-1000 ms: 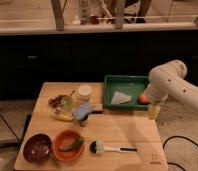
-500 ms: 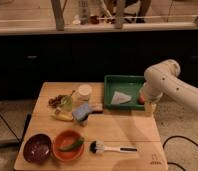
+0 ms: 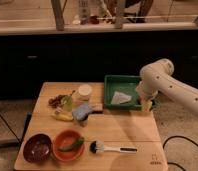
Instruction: Place towel in table surface
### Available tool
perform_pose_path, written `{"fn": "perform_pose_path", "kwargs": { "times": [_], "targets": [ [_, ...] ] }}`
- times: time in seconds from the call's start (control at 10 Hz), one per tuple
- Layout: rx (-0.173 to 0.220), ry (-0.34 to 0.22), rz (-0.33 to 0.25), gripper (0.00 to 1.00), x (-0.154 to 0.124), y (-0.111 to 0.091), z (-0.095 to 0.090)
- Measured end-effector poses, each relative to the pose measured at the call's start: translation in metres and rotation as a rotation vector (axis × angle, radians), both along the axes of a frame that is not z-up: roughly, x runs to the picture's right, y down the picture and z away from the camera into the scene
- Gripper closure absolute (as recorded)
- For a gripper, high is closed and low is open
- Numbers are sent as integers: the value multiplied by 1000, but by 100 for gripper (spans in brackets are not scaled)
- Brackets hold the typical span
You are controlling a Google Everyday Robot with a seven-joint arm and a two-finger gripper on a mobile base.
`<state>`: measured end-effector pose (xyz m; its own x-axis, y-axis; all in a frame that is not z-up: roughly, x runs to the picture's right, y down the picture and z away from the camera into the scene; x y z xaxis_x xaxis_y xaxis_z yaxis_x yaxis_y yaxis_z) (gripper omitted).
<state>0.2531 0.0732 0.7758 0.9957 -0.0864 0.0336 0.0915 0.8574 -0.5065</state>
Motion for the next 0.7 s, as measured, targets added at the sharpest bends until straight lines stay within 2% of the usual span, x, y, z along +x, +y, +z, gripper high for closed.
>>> {"fn": "perform_pose_path", "kwargs": {
  "times": [0.7],
  "targets": [
    [23,-47,-46,20,-10,-18,31]
  ]
}}
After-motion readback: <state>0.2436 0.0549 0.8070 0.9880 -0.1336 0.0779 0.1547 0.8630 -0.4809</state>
